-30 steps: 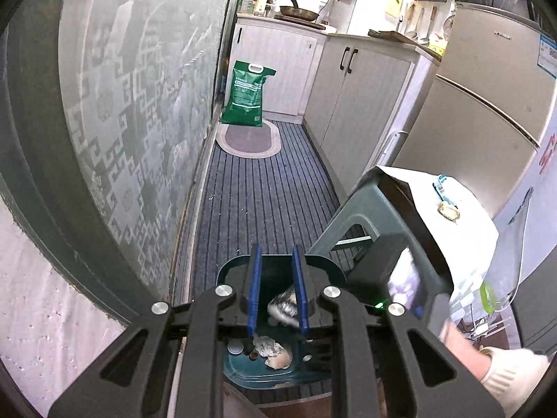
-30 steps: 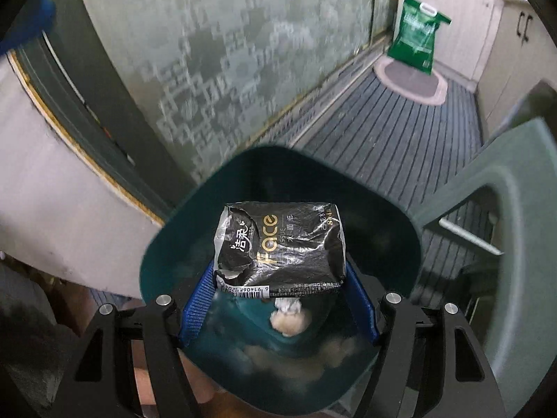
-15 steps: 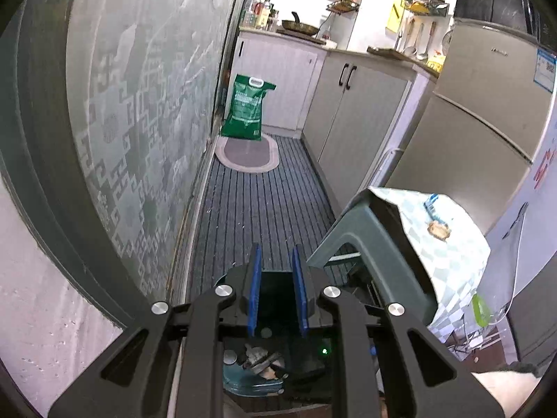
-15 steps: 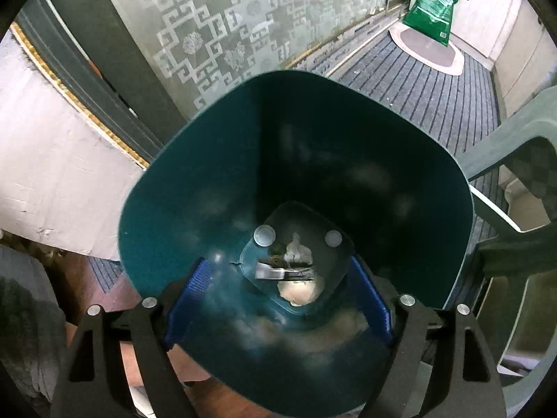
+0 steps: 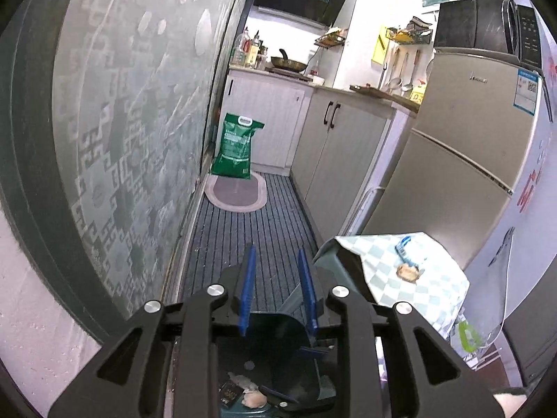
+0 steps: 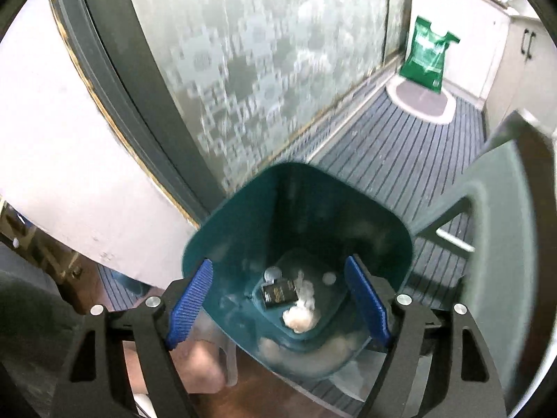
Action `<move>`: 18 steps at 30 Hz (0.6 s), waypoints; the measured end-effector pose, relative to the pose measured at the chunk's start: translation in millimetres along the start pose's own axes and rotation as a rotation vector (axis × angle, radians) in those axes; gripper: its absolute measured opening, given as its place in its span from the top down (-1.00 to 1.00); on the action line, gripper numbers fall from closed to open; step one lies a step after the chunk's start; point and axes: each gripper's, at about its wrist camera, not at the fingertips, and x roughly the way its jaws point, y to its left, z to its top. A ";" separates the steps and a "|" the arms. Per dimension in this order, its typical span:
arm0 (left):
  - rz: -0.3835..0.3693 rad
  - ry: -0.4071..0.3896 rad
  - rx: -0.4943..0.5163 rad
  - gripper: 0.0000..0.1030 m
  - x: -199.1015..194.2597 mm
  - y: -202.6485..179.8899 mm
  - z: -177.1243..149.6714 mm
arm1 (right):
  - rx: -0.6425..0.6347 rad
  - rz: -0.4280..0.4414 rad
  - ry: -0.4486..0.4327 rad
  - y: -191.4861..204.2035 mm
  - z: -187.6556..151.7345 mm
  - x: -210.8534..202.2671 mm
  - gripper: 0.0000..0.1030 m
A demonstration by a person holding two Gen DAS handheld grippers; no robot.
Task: Collect trash
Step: 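Move both tools back to the table toward the blue-and-white snack bag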
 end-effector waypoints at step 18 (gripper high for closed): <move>-0.072 -0.018 0.003 0.22 29.0 -68.3 13.0 | 0.138 -0.148 -0.248 -104.3 7.0 -136.6 -0.41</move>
